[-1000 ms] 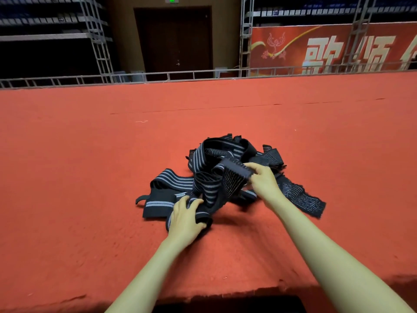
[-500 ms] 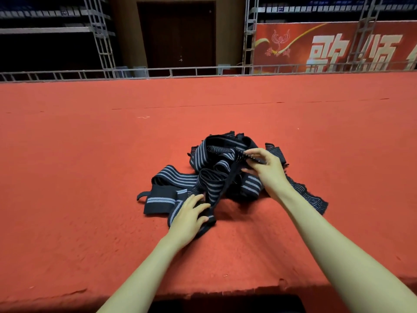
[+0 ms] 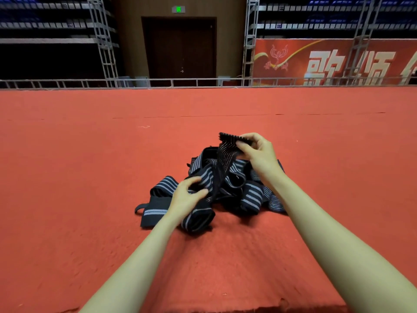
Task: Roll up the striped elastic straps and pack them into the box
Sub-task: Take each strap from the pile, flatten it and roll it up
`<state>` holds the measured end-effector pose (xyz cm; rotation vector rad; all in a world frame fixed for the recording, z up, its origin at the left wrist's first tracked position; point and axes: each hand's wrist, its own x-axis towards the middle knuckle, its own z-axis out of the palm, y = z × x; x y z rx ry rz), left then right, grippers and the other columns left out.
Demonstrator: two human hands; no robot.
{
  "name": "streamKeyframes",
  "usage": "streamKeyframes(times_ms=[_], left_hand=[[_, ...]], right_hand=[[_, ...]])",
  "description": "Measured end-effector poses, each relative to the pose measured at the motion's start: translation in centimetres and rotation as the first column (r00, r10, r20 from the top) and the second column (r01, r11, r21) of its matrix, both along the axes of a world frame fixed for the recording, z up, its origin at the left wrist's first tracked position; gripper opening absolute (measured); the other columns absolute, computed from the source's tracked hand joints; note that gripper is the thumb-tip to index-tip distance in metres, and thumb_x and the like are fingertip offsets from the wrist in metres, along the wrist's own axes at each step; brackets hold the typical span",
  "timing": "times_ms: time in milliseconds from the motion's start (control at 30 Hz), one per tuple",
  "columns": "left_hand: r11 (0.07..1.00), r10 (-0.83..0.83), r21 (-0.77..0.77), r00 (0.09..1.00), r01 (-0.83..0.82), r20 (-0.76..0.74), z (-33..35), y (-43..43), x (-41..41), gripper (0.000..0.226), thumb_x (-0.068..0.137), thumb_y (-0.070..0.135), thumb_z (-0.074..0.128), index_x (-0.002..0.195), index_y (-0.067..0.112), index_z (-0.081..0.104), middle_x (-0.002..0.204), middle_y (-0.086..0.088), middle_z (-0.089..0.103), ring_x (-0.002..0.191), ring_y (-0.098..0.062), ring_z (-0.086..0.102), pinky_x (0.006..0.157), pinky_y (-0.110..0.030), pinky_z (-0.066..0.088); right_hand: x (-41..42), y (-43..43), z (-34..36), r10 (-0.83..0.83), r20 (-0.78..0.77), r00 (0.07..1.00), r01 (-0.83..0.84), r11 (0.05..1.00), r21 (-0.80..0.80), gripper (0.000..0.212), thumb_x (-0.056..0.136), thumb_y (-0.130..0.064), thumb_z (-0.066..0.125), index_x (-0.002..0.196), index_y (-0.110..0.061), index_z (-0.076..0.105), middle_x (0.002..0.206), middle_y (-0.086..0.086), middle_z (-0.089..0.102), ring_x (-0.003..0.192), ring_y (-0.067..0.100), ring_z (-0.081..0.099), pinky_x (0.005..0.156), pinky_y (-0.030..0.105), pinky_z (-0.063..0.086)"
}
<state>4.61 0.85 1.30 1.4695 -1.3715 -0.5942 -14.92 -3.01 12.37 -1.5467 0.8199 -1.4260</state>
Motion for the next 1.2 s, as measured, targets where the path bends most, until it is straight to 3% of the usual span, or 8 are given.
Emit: streamKeyframes(times_ms=[167,300,467,633,733,967,1100,1200], left_hand=[[0.973,-0.182,-0.178,0.966,0.149,-0.186,6.7,0.6,-0.8,0.05,0.083,0.016,0.071,0.13,0.022,0.053,0.127,0.01,0.056,0.119,-0.005,0.051,0.096,-0.013,0.04],[0.925,-0.363,-0.173,0.92,0.338,-0.147,9.7,0.3,-1.7,0.044,0.085,0.013,0.068,0.127,0.018,0.055,0.124,0.006,0.062,0.115,-0.003,0.057,0.096,-0.018,0.044],[0.98,-0.131,-0.178,0.956,0.085,-0.264,9.4,0.4,-1.2,0.004,0.083,0.01,0.069,0.083,0.014,0.067,0.081,0.0,0.07,0.074,-0.009,0.065,0.072,-0.027,0.052],[0.996,0.056,-0.037,0.879,-0.083,-0.473,7.9,0.6,0.9,0.009,0.084,0.012,0.07,0.082,0.007,0.062,0.087,-0.009,0.065,0.072,-0.017,0.064,0.054,-0.021,0.053],[0.993,0.095,0.0,0.807,-0.116,-0.583,7.9,1.0,1.5,0.01,0.088,0.01,0.064,0.082,0.006,0.058,0.089,-0.011,0.066,0.07,-0.015,0.065,0.053,-0.02,0.053],[0.977,0.123,-0.001,0.562,-0.215,-0.818,8.5,1.7,4.0,0.004,0.094,0.007,0.055,0.096,0.004,0.054,0.096,-0.008,0.065,0.085,-0.02,0.065,0.065,-0.027,0.056],[0.96,0.174,0.035,0.49,-0.279,-0.854,7.1,2.2,5.1,0.008,0.096,0.006,0.05,0.089,0.005,0.054,0.094,-0.009,0.065,0.082,-0.02,0.066,0.062,-0.027,0.056],[0.931,0.222,0.061,0.426,-0.359,-0.877,6.4,2.7,6.0,0.013,0.097,0.006,0.048,0.085,0.006,0.051,0.089,-0.008,0.062,0.077,-0.018,0.063,0.063,-0.028,0.054]], right_hand=[[0.3,0.0,1.0,0.153,0.148,0.977,-0.172,0.978,0.119,0.007,0.091,-0.01,0.061,0.092,-0.011,0.068,0.087,0.004,0.072,0.079,0.015,0.068,0.076,0.029,0.056],[1.6,0.5,2.4,0.246,0.142,0.959,-0.269,0.946,0.179,0.008,0.092,-0.009,0.058,0.094,-0.008,0.066,0.081,0.003,0.071,0.068,0.01,0.067,0.06,0.021,0.054],[2.8,-0.7,0.9,0.039,-0.009,0.999,-0.036,0.974,0.223,0.025,0.091,-0.018,0.063,0.114,-0.008,0.057,0.115,0.013,0.063,0.1,0.022,0.065,0.076,0.03,0.057],[3.7,0.9,-5.7,0.345,-0.322,0.882,-0.263,0.926,0.271,0.042,0.085,-0.03,0.071,0.121,-0.016,0.056,0.114,-0.002,0.065,0.1,0.006,0.062,0.078,0.021,0.049],[4.5,0.3,-10.4,0.251,-0.535,0.807,-0.157,0.964,0.216,0.027,0.083,-0.019,0.072,0.109,-0.014,0.066,0.106,-0.002,0.07,0.101,0.014,0.064,0.092,0.033,0.051],[4.9,-0.9,-12.3,0.202,-0.4,0.894,-0.03,0.918,0.396,0.013,0.09,-0.011,0.061,0.079,-0.017,0.06,0.087,0.004,0.062,0.075,0.015,0.057,0.065,0.029,0.051],[5.0,0.2,-12.9,0.488,-0.497,0.717,-0.148,0.804,0.577,0.029,0.082,-0.008,0.072,0.103,-0.016,0.053,0.078,0.001,0.054,0.063,0.012,0.052,0.05,0.022,0.048],[6.4,0.3,-13.8,0.332,-0.425,0.842,-0.077,0.854,0.514,0.01,0.088,-0.005,0.062,0.09,-0.011,0.055,0.07,0.008,0.054,0.055,0.016,0.055,0.053,0.028,0.05]])
